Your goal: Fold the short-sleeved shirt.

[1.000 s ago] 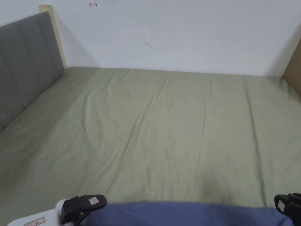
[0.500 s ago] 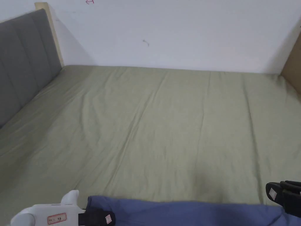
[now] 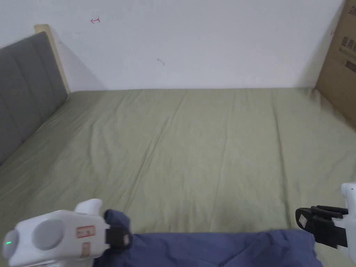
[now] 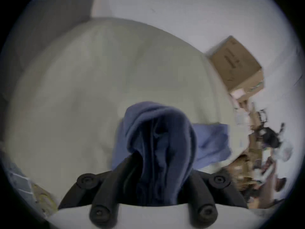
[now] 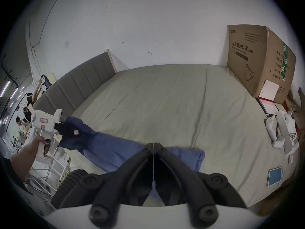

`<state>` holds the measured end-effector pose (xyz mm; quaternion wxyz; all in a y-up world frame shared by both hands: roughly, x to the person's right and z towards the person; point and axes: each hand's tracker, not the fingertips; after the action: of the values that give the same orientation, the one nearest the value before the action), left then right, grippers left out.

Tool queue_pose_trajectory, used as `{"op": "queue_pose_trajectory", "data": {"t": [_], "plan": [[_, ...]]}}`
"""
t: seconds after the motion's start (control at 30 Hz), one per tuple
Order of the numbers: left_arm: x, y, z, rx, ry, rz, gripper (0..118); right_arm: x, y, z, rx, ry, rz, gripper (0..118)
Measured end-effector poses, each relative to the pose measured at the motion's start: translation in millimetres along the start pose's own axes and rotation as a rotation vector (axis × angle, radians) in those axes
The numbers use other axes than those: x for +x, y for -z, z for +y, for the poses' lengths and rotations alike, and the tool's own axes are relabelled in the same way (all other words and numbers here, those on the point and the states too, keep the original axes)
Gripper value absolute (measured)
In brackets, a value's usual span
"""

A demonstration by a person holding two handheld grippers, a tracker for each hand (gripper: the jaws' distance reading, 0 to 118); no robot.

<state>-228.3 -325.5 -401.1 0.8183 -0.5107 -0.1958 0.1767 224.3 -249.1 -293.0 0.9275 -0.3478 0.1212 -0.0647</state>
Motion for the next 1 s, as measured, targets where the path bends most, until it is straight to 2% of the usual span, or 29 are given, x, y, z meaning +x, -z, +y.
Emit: {"op": "queue_pose_trajectory", "data": {"t": [0.07,0.1,0.13,0.17,0.2,0.23,0.33,0.37,0.43,0.5,0.53,0.6,0.67,0.73,0.87,1.0], "plan": [[28.2,33.0,-1.8,-0.076,-0.050,-0.108,9,1.9,-3.8,-3.4,0.001,0.004,0.001,0],[40.0,51.6,-3.9,-0.126,-0.075,-0.122,15,3.3,-5.7,-5.0,0.001,0.007,0.003,0],[50.0,69.6,-6.2,-0.162,-0.075,-0.115,28,5.7,-7.0,-6.9,-0.001,0.012,0.006,0],[57.8,86.2,-8.6,-0.166,-0.064,-0.125,56,9.2,-7.9,-9.3,-0.004,0.016,0.010,0],[63.5,98.9,-11.7,-0.178,-0.059,-0.153,76,10.8,-9.1,-10.9,-0.005,0.018,0.010,0],[66.5,108.2,-13.3,-0.205,-0.072,-0.188,86,12.1,-10.3,-12.2,-0.008,0.019,0.009,0],[67.3,120.3,-15.9,-0.238,-0.110,-0.384,86,16.1,-13.3,-15.2,-0.020,0.015,0.007,0],[65.7,116.1,-14.9,-0.224,-0.088,-0.403,89,18.0,-14.1,-15.2,-0.025,0.013,0.006,0],[62.5,96.2,-12.4,-0.172,-0.020,-0.326,97,19.6,-16.2,-15.0,-0.027,0.006,0.003,0],[57.6,67.0,-7.6,-0.088,0.080,-0.200,92,22.5,-18.5,-13.7,-0.007,0.004,-0.007,0],[55.2,52.5,-6.5,-0.071,0.118,-0.149,82,24.4,-18.3,-12.5,0.001,0.015,-0.004,0],[51.0,32.8,-7.2,-0.036,0.173,-0.057,20,27.5,-15.9,-10.9,0.010,0.053,0.017,0],[50.2,26.7,-10.9,-0.014,0.216,0.011,5,29.4,-12.9,-9.7,0.013,0.082,0.025,0],[48.8,29.0,-15.5,-0.001,0.227,0.039,2,27.0,-11.5,-9.8,0.019,0.088,0.027,0],[60.2,70.7,-22.1,-0.095,0.155,-0.071,2,26.5,-10.3,-10.8,0.022,0.088,0.034,0],[83.0,123.9,-32.3,-0.198,0.126,-0.091,2,24.3,-11.3,-11.7,0.009,0.074,0.018,0]]}}
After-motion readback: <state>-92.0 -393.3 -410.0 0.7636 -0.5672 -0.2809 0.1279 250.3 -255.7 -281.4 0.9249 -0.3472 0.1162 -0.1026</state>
